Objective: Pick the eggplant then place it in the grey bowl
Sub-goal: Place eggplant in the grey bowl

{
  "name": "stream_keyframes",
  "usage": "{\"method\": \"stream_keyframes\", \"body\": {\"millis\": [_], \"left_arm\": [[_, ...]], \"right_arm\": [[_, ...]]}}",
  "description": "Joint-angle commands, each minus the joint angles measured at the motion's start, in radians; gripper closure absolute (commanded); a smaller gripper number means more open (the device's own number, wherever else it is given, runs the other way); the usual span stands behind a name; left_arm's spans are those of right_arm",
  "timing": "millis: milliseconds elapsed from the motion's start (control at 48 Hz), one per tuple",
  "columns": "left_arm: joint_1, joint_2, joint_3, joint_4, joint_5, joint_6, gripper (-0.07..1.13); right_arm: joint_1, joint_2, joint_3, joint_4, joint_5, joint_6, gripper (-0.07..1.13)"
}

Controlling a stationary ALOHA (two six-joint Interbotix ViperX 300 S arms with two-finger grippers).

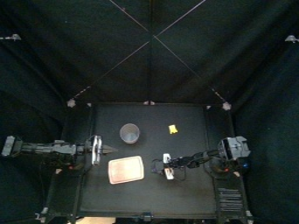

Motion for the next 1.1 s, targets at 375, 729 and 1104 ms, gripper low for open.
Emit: {"method": "stream_keyframes", "body": {"millis": [375, 729, 1104], "left_arm": [[0.002, 0.003, -0.009, -0.002, -0.005, 0.000, 1.09], [0.002, 0.003, -0.008, -0.002, -0.003, 0.000, 1.09], [0.002, 0.003, -0.008, -0.002, -0.003, 0.000, 1.09]], "right_arm": [[-0.167, -0.083, -0.199, -0.107, -0.005, -0.018, 0.54], [-0.344, 0.052, -0.549, -0.179, -0.025, -0.011, 0.53], [-0.402, 0.201, -0.680, -0.130, 0.012, -0.005, 0.28]]}}
